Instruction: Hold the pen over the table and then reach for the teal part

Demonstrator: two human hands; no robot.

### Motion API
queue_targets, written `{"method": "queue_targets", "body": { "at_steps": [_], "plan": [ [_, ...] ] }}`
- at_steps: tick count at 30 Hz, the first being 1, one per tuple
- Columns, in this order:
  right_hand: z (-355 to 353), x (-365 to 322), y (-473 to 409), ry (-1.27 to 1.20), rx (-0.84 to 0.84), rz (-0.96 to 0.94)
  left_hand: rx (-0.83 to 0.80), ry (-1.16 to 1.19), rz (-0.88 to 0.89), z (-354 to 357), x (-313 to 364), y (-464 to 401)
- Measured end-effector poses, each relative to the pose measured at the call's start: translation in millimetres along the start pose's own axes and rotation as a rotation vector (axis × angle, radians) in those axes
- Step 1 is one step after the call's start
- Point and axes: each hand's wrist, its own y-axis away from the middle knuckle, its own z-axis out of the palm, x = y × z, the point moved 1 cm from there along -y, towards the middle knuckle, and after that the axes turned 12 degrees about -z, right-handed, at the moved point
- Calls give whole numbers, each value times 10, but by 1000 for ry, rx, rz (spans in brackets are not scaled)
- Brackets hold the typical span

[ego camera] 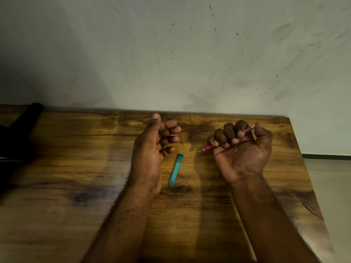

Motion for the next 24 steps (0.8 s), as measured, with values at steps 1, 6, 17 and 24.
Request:
{"method": "queue_targets", "body": {
  "at_steps": [1,6,17,24],
  "plan": [
    [2,-1,1,-2,0,1,0,-2,-1,1,0,-2],
    [4,-12,3,-13,-21,-5,-1,-2,-5,7,-8,-6],
    [0,-8,2,-11,-8,2,-3,5,3,-5,-3,-6],
    [-18,3,-5,-35,0,25,-4,13,-7,10,2,-5]
  ]
}}
